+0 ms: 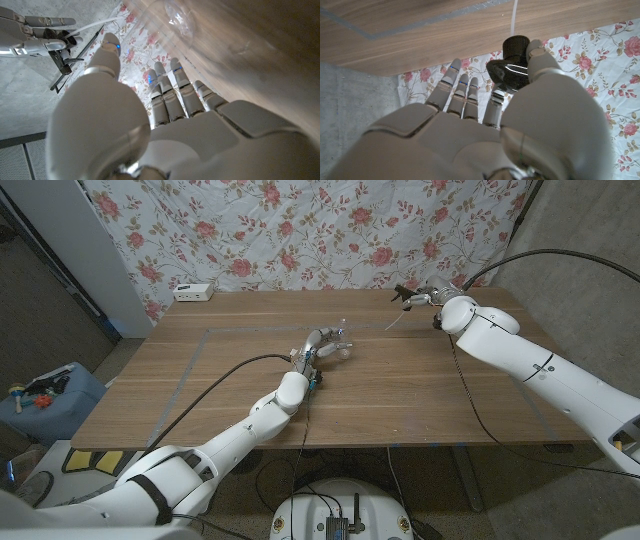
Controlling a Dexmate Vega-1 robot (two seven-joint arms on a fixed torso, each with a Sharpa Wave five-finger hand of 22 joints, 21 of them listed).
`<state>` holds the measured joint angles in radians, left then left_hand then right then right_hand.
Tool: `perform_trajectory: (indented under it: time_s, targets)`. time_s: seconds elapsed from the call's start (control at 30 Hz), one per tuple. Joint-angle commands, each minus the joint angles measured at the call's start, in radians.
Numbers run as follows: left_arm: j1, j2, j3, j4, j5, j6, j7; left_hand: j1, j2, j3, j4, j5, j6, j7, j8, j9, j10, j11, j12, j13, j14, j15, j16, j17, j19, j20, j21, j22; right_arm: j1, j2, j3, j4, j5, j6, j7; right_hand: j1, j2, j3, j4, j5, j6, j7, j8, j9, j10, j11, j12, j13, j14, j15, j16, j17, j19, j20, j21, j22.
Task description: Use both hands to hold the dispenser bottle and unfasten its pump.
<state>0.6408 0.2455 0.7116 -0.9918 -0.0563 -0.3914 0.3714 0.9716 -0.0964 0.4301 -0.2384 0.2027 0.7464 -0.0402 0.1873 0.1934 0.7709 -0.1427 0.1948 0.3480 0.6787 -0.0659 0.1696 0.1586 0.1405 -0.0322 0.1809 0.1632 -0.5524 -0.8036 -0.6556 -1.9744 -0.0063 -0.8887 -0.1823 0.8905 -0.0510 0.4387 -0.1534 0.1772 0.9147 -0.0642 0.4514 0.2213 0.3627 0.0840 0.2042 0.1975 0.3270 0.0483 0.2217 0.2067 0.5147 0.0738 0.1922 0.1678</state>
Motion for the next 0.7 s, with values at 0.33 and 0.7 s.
perform_trajectory:
  time_s: [0.33, 0.7]
  targets:
    - [0.025, 0.028, -0.002, -0.062, -0.003, 0.049, -0.019, -0.094, 0.086, 0.059, 0.078, -0.011, 0.004, -0.056, -0.008, 0.003, -0.027, 0.002, -0.004, -0.008, -0.03, -0.1, 0.001, 0.005, -0.012, 0.004, 0.0, 0.004, -0.025, -0.007, 0.015, -0.022, 0.012, -0.002, -0.018, 0.002, 0.005, 0.009, 0.0, 0.005, 0.02, -0.014, 0.006, 0.001, 0.007, -0.001, -0.003, 0.004, 0.008, 0.004, -0.001, 0.005, 0.013, -0.004, 0.002, 0.001]
    - [0.047, 0.044, -0.008, -0.103, -0.016, 0.084, -0.031, -0.097, 0.08, 0.042, 0.081, -0.017, -0.044, -0.055, -0.013, 0.003, -0.073, -0.003, -0.009, -0.019, -0.065, -0.096, 0.002, 0.006, -0.023, 0.008, 0.0, 0.004, -0.041, -0.013, 0.024, -0.036, 0.02, -0.002, -0.03, 0.002, 0.004, 0.011, 0.0, 0.005, 0.022, -0.016, 0.007, 0.001, 0.007, 0.0, -0.004, 0.004, 0.009, 0.004, -0.002, 0.005, 0.013, -0.004, 0.001, 0.001]
